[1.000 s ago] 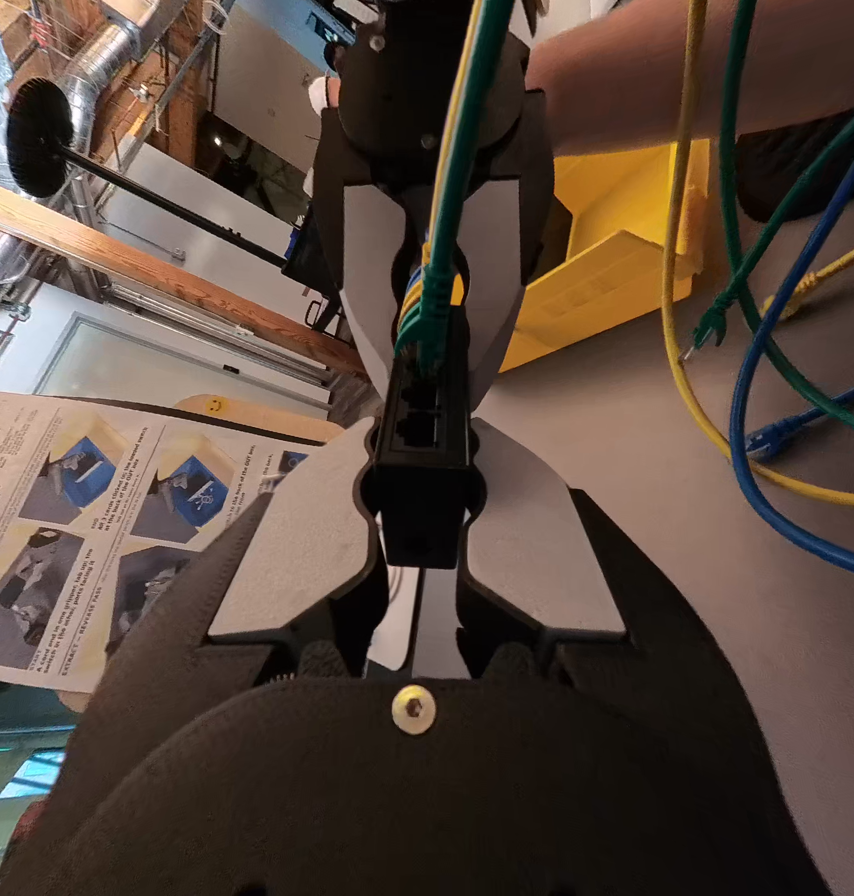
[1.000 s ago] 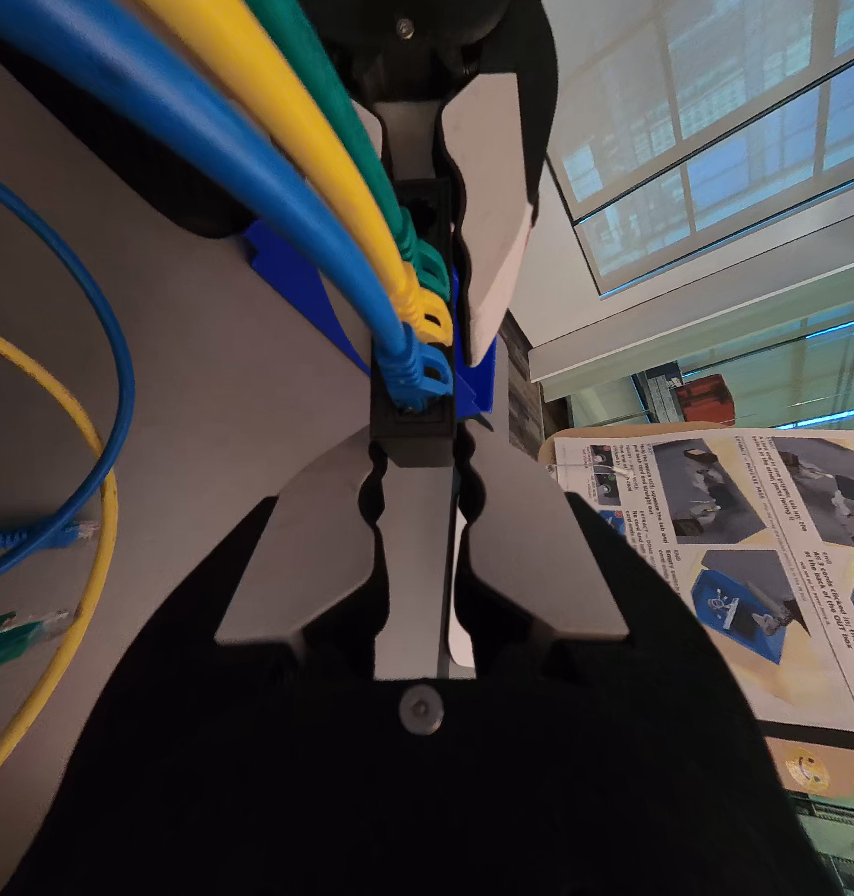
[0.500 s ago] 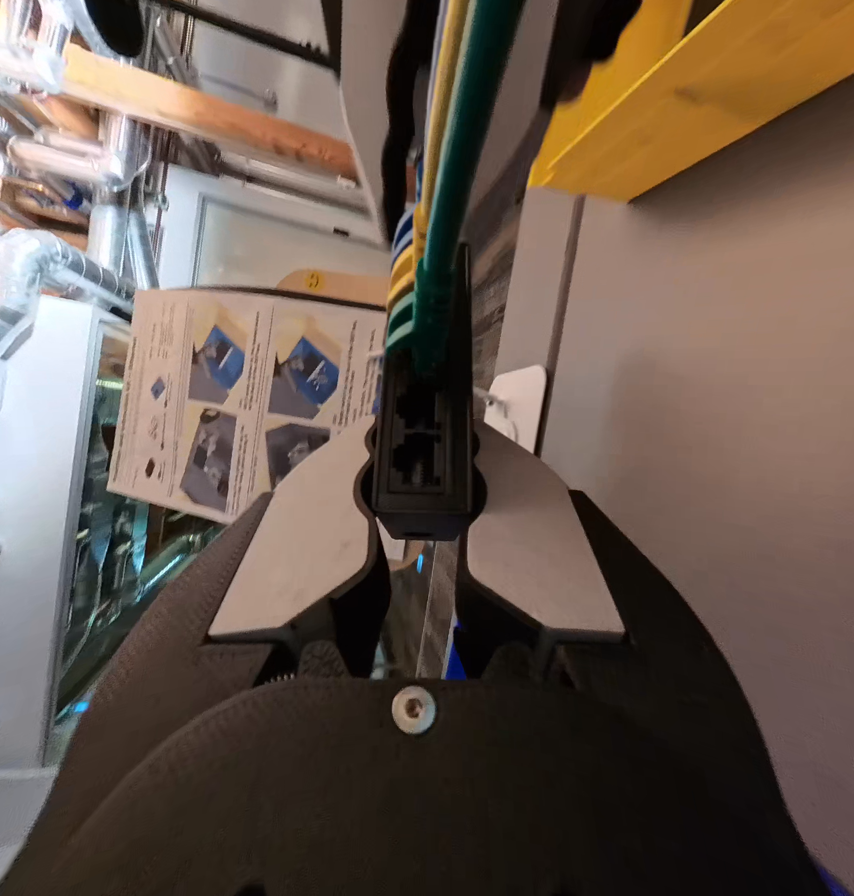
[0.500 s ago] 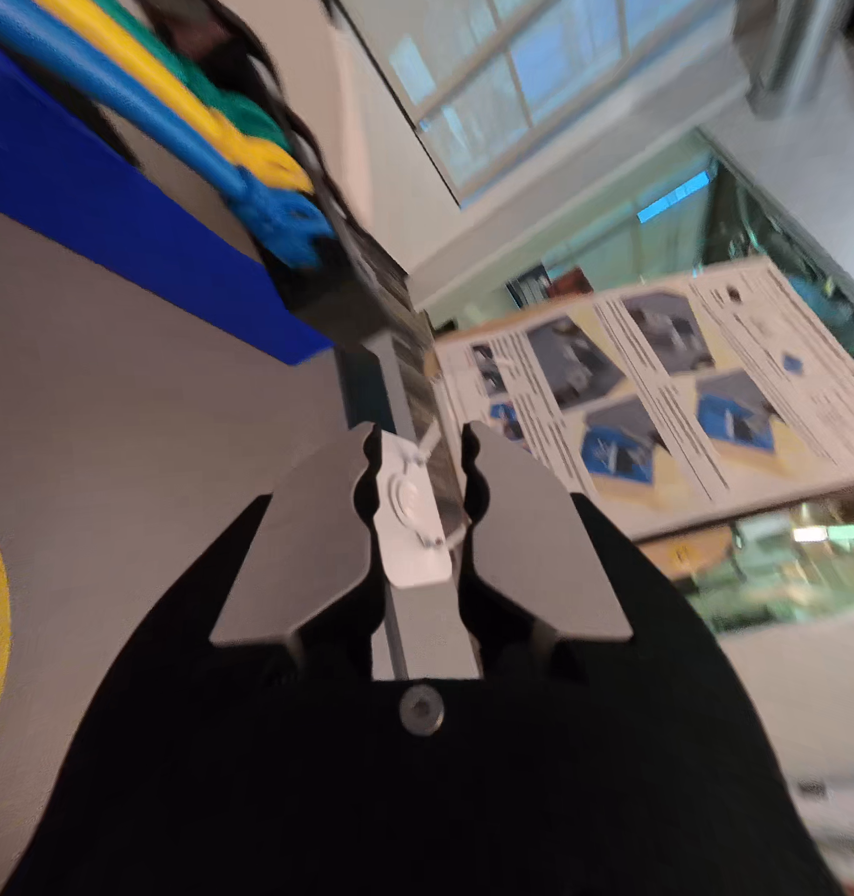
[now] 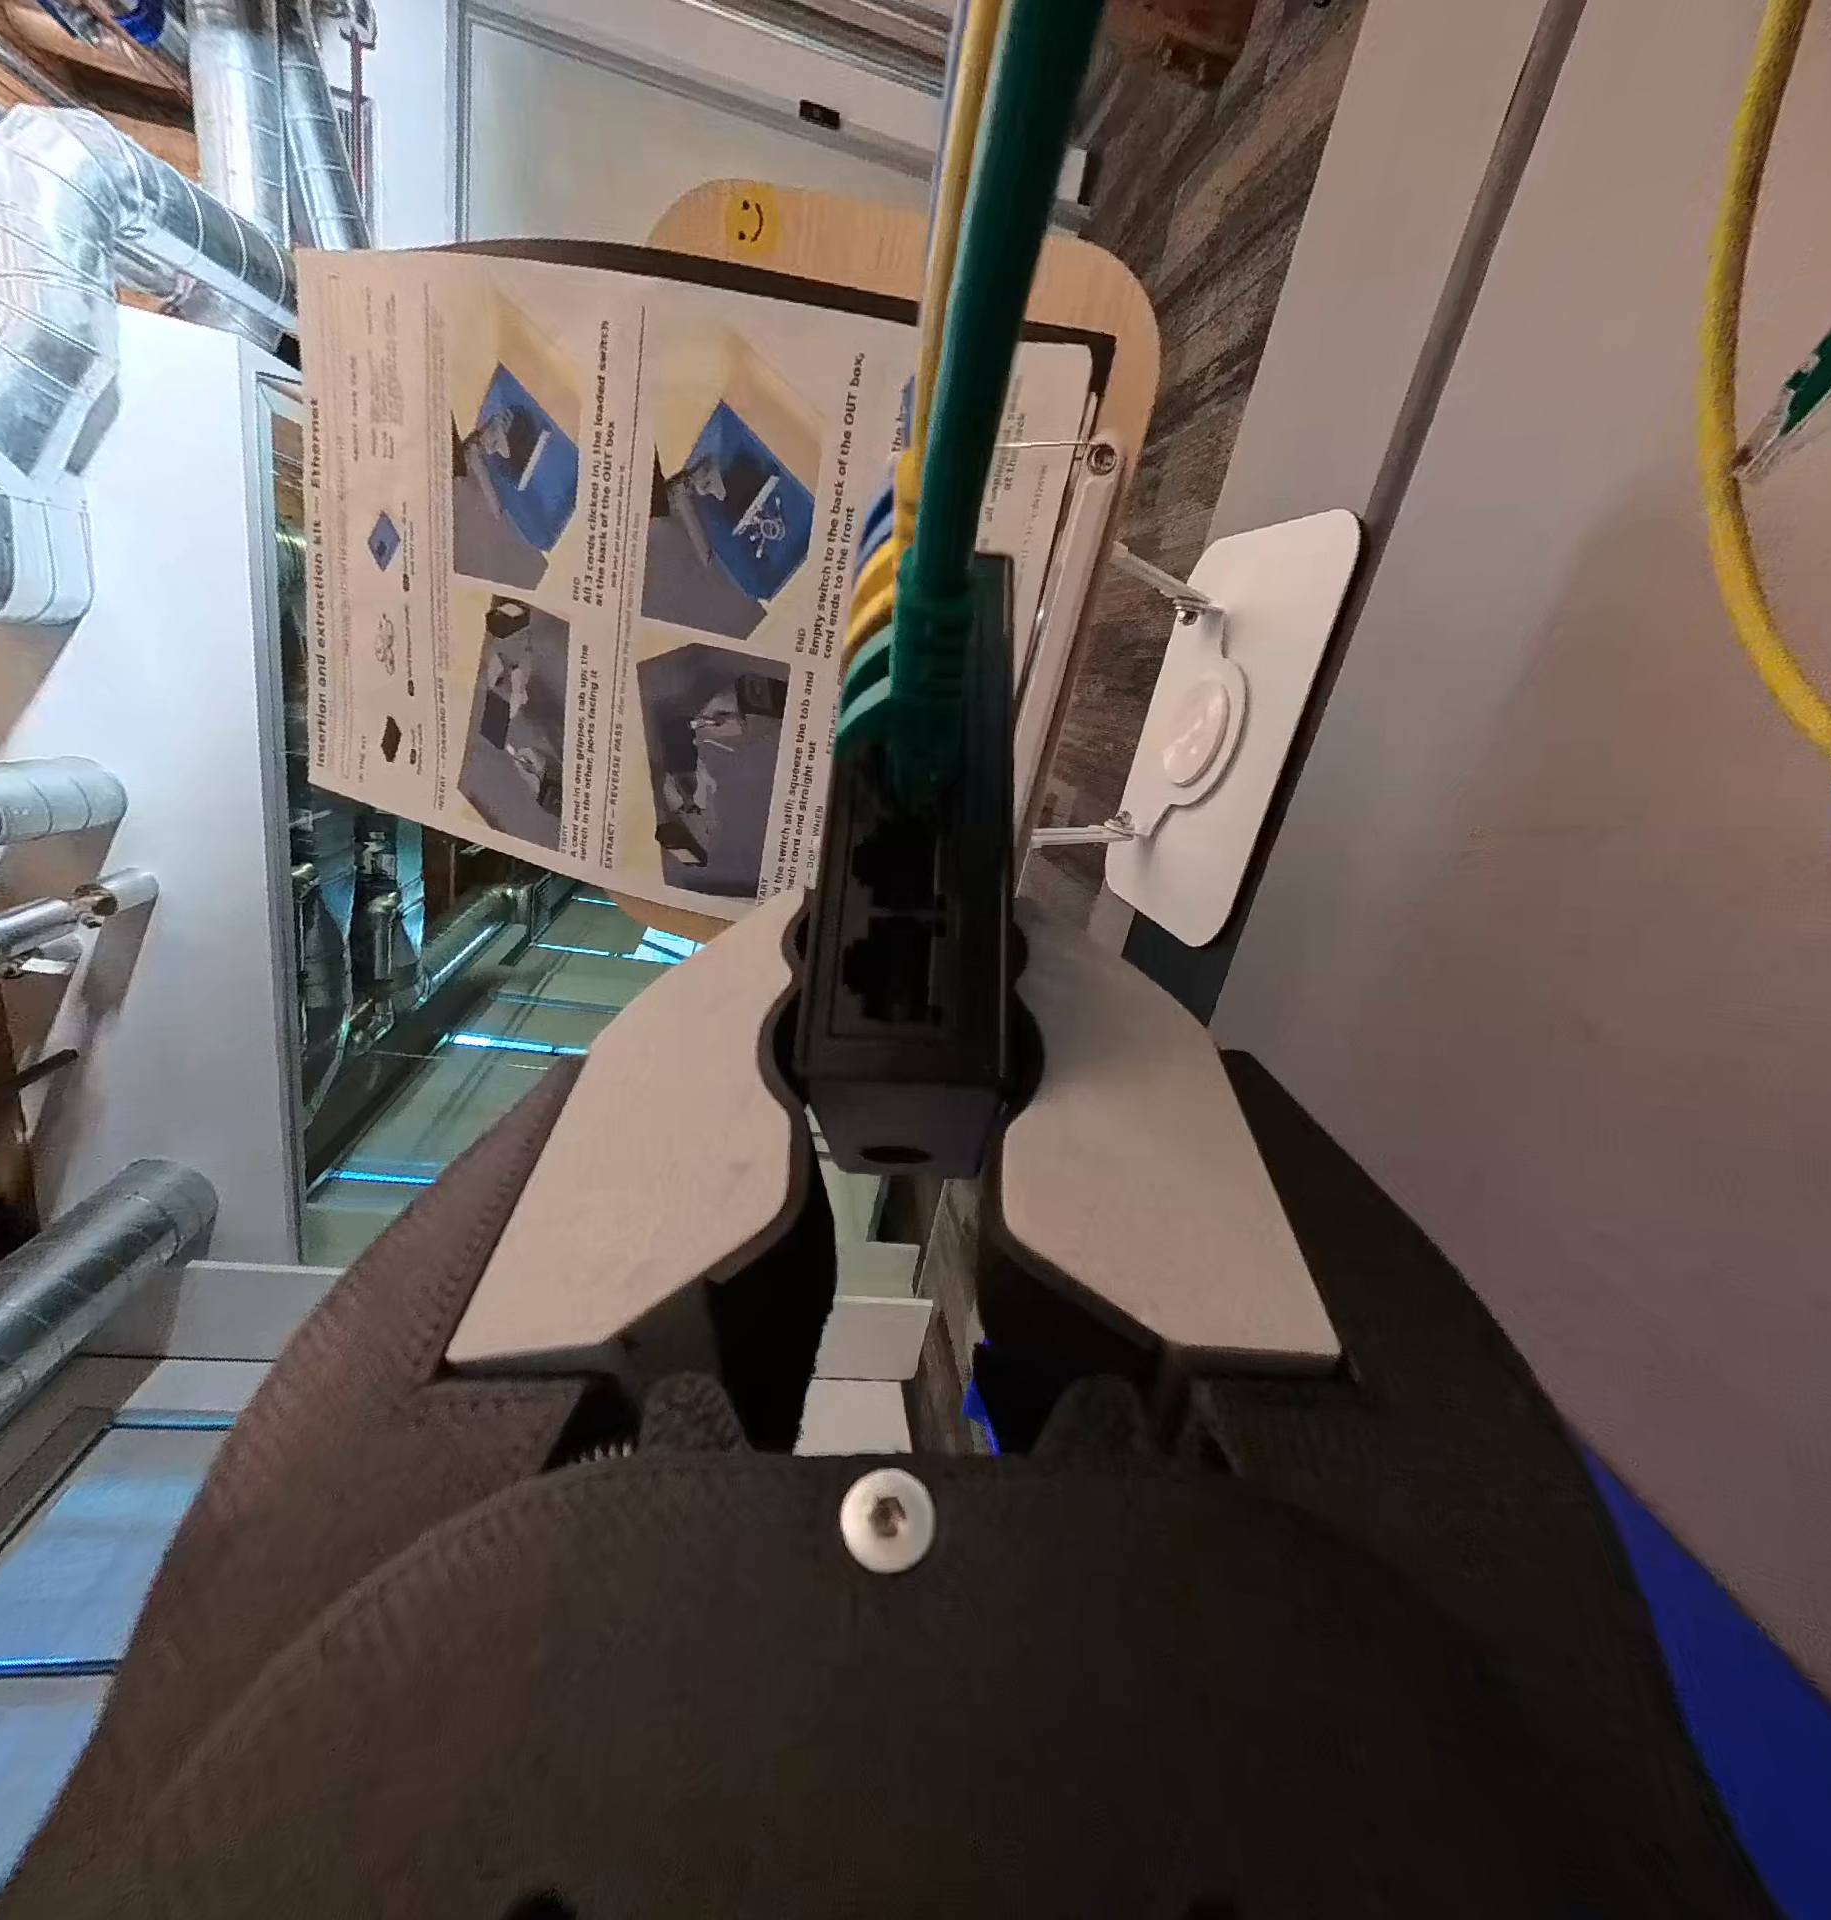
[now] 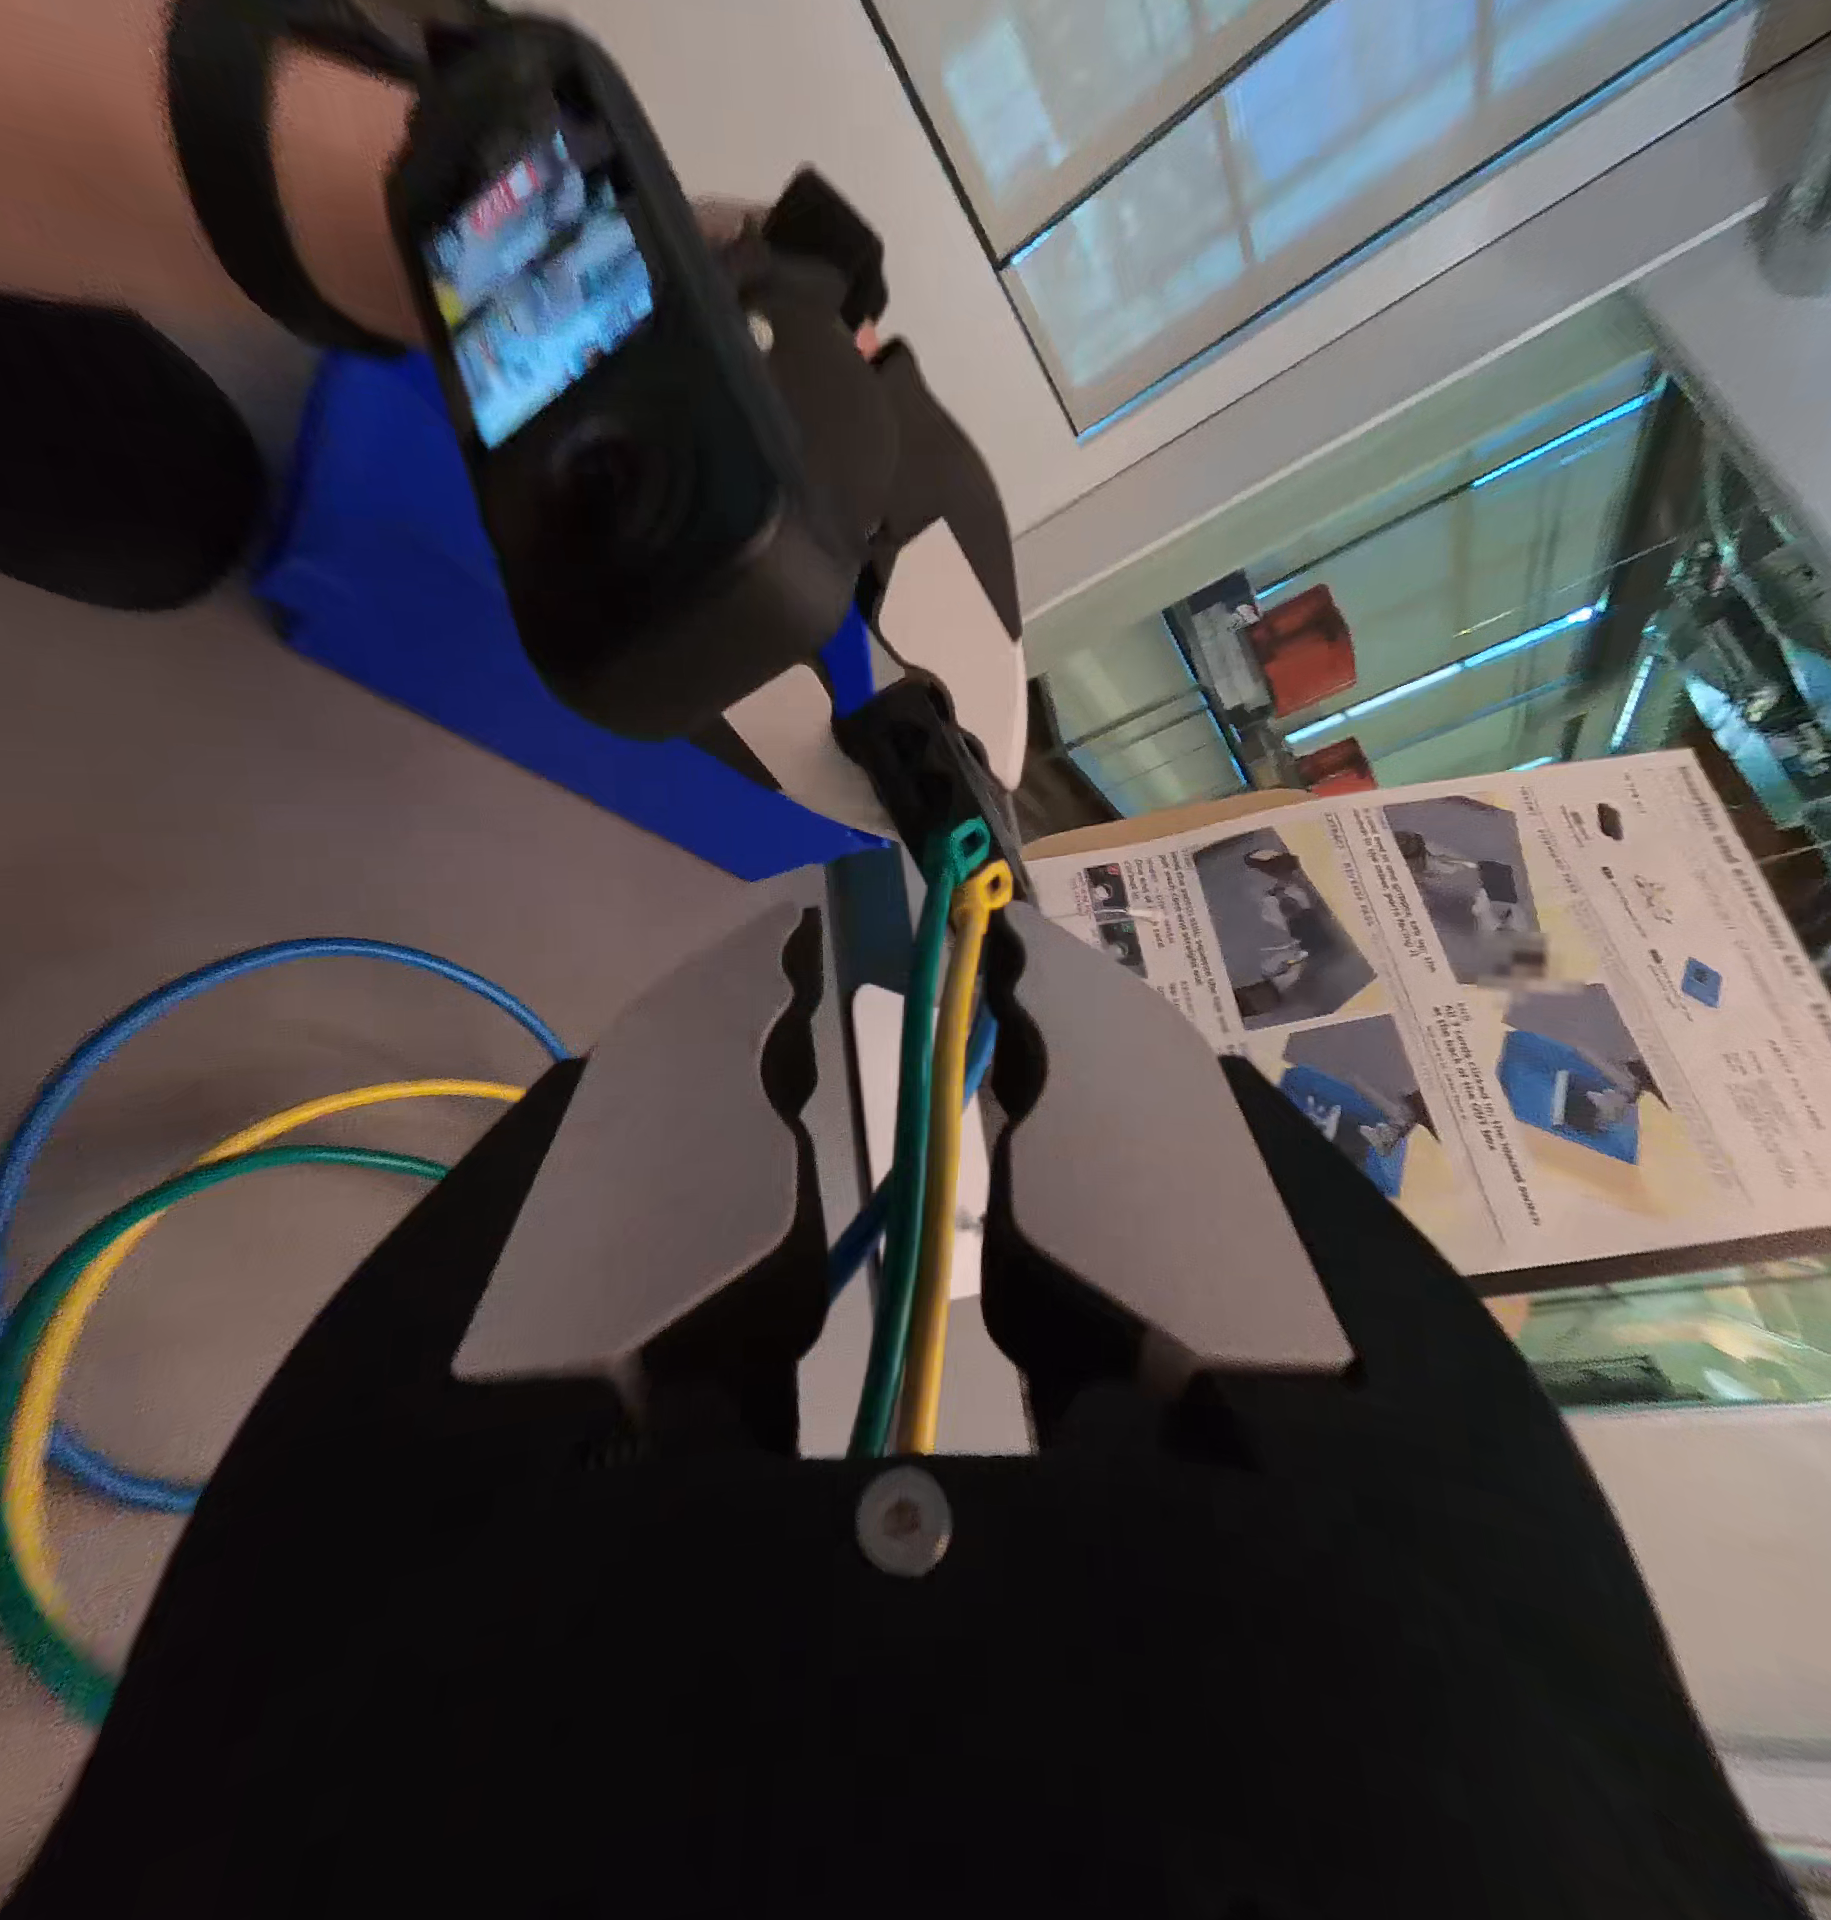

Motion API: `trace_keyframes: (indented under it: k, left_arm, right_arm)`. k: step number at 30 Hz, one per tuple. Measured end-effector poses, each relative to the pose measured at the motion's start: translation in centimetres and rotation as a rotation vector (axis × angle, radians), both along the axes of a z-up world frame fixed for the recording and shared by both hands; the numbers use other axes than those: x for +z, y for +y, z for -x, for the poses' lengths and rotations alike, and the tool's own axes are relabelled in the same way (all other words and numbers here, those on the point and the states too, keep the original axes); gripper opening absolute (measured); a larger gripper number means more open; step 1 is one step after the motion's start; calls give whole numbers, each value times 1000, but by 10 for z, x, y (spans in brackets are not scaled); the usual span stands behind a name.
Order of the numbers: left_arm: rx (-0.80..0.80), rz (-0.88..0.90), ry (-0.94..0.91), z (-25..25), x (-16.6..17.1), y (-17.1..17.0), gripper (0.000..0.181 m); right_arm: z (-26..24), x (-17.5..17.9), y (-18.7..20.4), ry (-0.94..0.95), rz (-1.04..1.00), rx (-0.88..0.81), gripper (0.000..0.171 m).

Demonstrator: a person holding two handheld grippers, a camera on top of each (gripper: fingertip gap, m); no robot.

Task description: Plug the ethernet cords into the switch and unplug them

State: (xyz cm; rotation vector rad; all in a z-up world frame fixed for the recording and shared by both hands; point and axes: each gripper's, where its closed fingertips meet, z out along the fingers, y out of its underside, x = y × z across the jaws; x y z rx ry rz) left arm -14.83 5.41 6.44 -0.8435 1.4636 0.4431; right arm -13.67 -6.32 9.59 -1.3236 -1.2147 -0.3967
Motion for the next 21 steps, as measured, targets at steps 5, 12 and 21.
trace_keyframes:
  k: [5,12,21]
  left_arm:
    - [-36,4,-11,-3,4,-10,28]
    - [-45,-12,30,-9,-2,-18,28]
    - [-58,-60,97,-22,-13,-35,29]
  right_arm:
    - [-13,-7,21,-185,-141,-132,7]
    - [-15,-11,21,-278,-176,-125,18]
    - [-10,-30,27,-366,-161,-70,20]
